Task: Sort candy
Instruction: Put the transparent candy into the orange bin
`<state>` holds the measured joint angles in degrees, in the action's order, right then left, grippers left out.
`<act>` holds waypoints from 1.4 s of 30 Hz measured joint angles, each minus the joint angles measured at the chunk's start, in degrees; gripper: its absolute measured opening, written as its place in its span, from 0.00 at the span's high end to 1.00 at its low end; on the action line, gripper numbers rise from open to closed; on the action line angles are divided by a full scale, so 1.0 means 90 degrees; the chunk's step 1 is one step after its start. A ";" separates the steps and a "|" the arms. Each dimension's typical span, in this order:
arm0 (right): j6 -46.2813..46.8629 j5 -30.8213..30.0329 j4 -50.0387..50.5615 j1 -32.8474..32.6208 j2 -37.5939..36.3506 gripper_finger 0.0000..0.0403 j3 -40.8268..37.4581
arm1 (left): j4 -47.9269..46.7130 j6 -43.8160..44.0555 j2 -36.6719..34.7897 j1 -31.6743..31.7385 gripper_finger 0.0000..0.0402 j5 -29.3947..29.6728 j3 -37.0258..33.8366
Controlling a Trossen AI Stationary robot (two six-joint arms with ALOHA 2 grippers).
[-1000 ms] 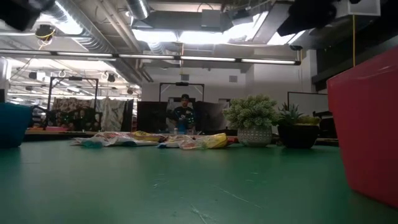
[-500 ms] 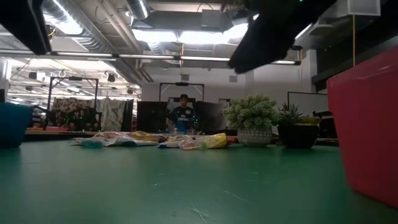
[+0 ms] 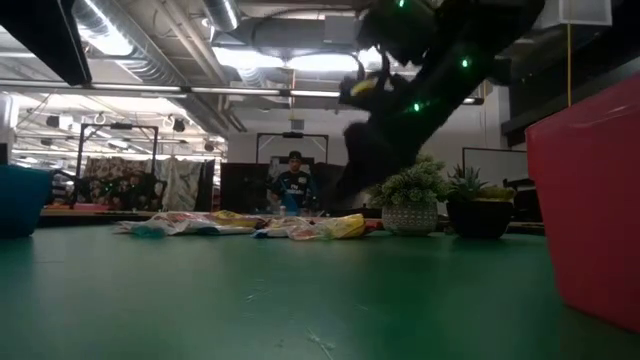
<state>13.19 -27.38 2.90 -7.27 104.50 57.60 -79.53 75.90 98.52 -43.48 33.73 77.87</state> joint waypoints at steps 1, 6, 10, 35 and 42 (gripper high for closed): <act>-0.0021 -0.0002 -0.0078 -0.0002 0.0075 0.37 0.0005 | 0.0001 0.0000 0.0000 0.0000 0.52 0.0003 0.0000; -0.0027 0.0339 -0.0133 0.0025 0.0359 0.37 0.0005 | 0.0037 -0.0002 0.0000 0.0002 0.52 0.0038 0.0000; -0.0028 0.0321 -0.0372 0.0022 0.0520 0.37 0.0007 | 0.0072 -0.0002 0.0000 0.0002 0.52 0.0041 0.0000; -0.0195 0.0549 -0.0995 0.0358 0.0916 0.37 0.0017 | 0.0158 -0.0002 0.0000 0.0002 0.52 0.0041 0.0000; -0.0196 0.0581 -0.1125 0.0358 0.0966 0.49 0.0017 | 0.0202 -0.0002 0.0002 0.0002 0.52 0.0040 0.0000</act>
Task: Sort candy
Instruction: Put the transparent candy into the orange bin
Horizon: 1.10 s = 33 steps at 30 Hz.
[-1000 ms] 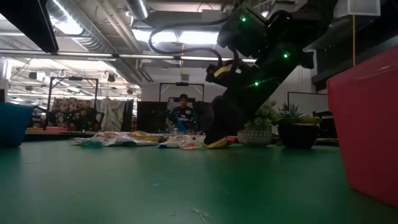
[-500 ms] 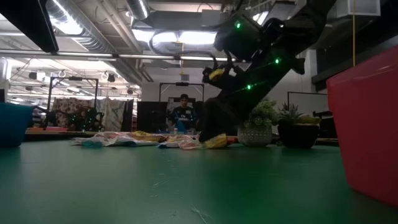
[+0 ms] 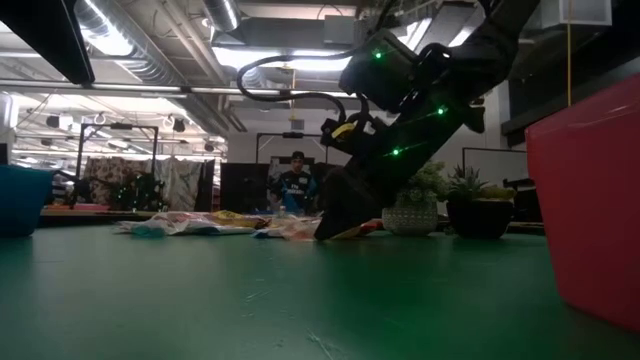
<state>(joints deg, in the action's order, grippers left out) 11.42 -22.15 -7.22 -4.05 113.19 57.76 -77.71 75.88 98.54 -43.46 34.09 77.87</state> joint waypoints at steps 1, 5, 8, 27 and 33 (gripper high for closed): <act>0.0000 0.0006 0.0002 -0.0003 0.0002 0.52 0.0000 | 0.0005 0.0000 0.0000 -0.0002 0.52 0.0000 0.0000; -0.0010 0.0015 0.0005 -0.0002 0.0002 0.64 -0.0002 | 0.0011 0.0001 0.0000 -0.0002 0.52 0.0000 0.0000; -0.0011 0.0017 0.0007 -0.0002 0.0002 0.72 -0.0002 | 0.0043 0.0001 0.0000 -0.0002 0.52 -0.0001 0.0000; -0.0138 0.1012 0.0247 -0.0005 -0.0282 0.99 -0.0005 | 0.0126 0.0002 0.0002 -0.0002 0.52 -0.0006 0.0000; -0.0140 0.1421 0.0180 -0.0007 -0.0674 0.99 -0.0002 | 0.0300 0.0002 0.0002 -0.0007 0.52 -0.0010 0.0000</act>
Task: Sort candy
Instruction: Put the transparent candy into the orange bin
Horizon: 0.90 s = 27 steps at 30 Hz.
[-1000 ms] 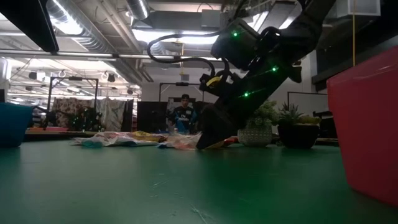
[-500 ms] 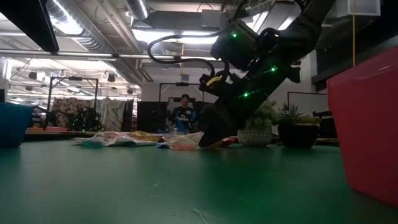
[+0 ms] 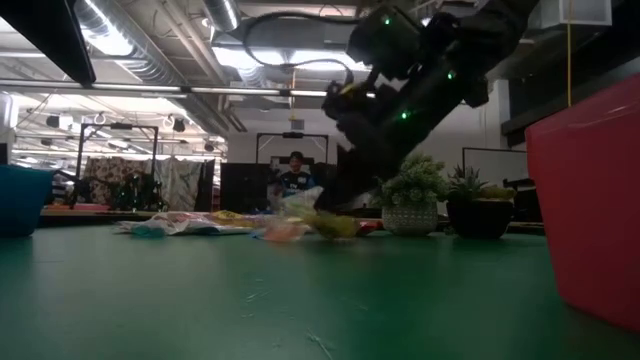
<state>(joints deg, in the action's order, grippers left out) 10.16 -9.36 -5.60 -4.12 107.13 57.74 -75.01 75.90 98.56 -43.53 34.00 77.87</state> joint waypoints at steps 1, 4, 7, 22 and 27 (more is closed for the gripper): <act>0.0002 0.0079 -0.0046 0.0000 -0.0023 0.99 0.0000 | 0.0064 0.0000 0.0000 0.0002 0.52 0.0009 0.0000; 0.0002 0.0455 -0.0069 0.0001 -0.0094 1.00 -0.0001 | 0.0362 -0.0013 0.0000 0.0049 0.52 0.0332 0.0000; 0.0004 0.0988 -0.0072 0.0000 -0.0099 0.99 0.0000 | 0.0794 -0.0532 0.0000 0.0126 0.52 0.0691 0.0000; 0.0417 0.1838 -0.1961 -0.0876 -0.0099 1.00 0.0000 | 0.1525 -0.1707 0.0000 0.0435 0.52 0.0773 -0.0002; 0.0567 0.1452 -0.2784 -0.1478 -0.0099 1.00 0.0002 | 0.1023 -0.1853 0.0000 0.0432 0.52 0.0366 0.0000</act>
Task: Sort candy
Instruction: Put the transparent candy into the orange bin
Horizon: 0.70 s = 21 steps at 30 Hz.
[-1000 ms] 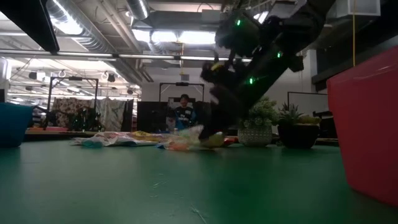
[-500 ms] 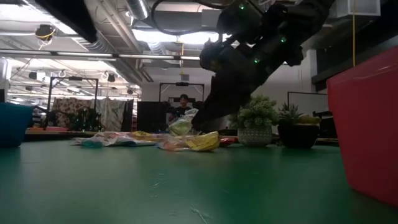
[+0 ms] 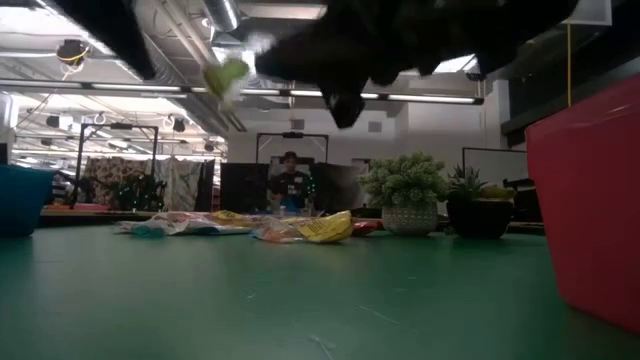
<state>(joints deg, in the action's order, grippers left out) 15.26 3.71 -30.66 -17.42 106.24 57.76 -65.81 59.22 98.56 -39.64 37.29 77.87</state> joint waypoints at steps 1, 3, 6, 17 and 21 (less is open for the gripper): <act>0.0005 -0.0153 -0.0136 -0.0125 0.0000 1.00 0.0000 | -0.0188 0.0000 0.0000 0.0000 0.52 -0.0103 0.0000; 0.0007 -0.0452 -0.0393 -0.0376 0.0000 1.00 0.0000 | -0.0593 0.0021 0.0000 0.0000 0.52 -0.0228 0.0000; -0.0007 -0.0920 -0.0669 -0.0720 0.0000 1.00 0.0000 | -0.1080 0.0067 0.0000 0.0005 0.52 -0.0237 0.0000; -0.0341 -0.1339 -0.0741 -0.1480 0.0749 1.00 0.1539 | -0.1299 0.0017 0.0000 0.0317 0.52 -0.0257 -0.0001; -0.0568 -0.1290 -0.0625 -0.1564 0.1311 1.00 0.2339 | -0.1318 -0.0117 0.0000 0.0467 0.52 -0.0256 0.0000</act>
<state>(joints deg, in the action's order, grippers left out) 10.15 -7.90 -36.29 -31.49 118.03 78.81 -77.67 58.17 98.56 -35.43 34.99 77.87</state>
